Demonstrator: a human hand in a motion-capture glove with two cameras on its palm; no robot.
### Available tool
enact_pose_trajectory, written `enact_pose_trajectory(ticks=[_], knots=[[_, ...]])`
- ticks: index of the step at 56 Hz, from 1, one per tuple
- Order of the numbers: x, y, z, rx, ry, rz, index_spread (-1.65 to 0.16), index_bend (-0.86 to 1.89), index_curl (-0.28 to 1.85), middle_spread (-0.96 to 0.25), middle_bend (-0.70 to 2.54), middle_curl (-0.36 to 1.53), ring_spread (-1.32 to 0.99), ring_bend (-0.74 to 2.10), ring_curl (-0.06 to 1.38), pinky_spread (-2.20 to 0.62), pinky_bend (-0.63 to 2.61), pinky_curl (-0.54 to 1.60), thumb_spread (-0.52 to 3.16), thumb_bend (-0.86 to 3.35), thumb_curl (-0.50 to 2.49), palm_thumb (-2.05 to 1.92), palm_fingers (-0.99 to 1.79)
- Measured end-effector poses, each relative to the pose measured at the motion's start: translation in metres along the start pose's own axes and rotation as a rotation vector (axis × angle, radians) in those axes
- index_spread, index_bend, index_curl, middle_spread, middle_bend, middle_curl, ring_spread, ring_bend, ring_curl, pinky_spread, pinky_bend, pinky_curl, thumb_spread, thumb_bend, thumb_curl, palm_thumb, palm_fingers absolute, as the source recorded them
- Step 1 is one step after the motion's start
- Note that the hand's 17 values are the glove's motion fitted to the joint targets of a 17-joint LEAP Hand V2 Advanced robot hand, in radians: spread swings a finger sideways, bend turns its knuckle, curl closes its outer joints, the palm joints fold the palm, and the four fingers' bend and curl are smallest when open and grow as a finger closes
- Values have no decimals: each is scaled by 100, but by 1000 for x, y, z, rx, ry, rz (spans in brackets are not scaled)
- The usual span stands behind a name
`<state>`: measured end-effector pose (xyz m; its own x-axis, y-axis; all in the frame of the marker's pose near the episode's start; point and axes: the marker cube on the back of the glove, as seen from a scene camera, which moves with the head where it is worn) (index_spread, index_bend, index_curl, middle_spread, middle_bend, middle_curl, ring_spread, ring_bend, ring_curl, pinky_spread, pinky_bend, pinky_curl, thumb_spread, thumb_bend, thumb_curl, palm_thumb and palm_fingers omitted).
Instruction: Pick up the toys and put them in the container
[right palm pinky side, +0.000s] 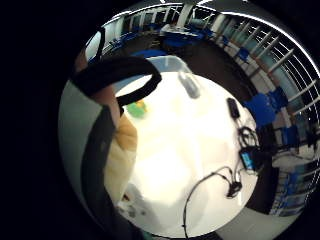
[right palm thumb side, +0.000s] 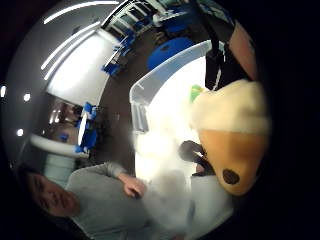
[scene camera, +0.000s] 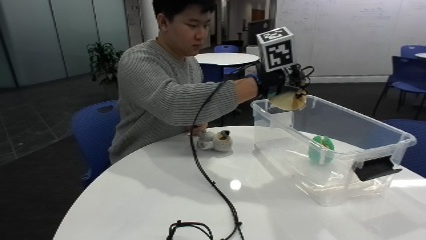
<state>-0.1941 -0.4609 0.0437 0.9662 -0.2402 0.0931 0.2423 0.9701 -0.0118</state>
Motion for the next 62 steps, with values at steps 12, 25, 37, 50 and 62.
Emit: enact_pose_trajectory(ticks=[12, 25, 37, 50, 62], knots=[[-51, -42, 43, -58, -25, -76, -44, 56, 100, -41, 70, 86, -70, 94, 73, -40, 111, 49, 52, 12, 110, 65, 48], [-50, -28, 71, -328, -24, -78, -45, 32, 96, -38, 54, 83, -62, 84, 74, -30, 119, 49, 73, 1, 109, 46, 9], [-40, -10, 72, -308, -59, -67, -46, 23, 79, -27, 18, 64, -34, 38, 59, -5, 105, 42, 108, -6, 74, 4, -19], [-30, 18, 62, -300, -74, -69, -44, 17, 69, -22, 13, 51, -22, 27, 52, 3, 92, 36, 119, -2, 57, 2, -9], [7, 90, 18, -240, -47, -13, -43, 17, 62, -19, 14, 43, -18, 26, 50, 5, 89, 35, 124, -2, 46, 1, -7]])
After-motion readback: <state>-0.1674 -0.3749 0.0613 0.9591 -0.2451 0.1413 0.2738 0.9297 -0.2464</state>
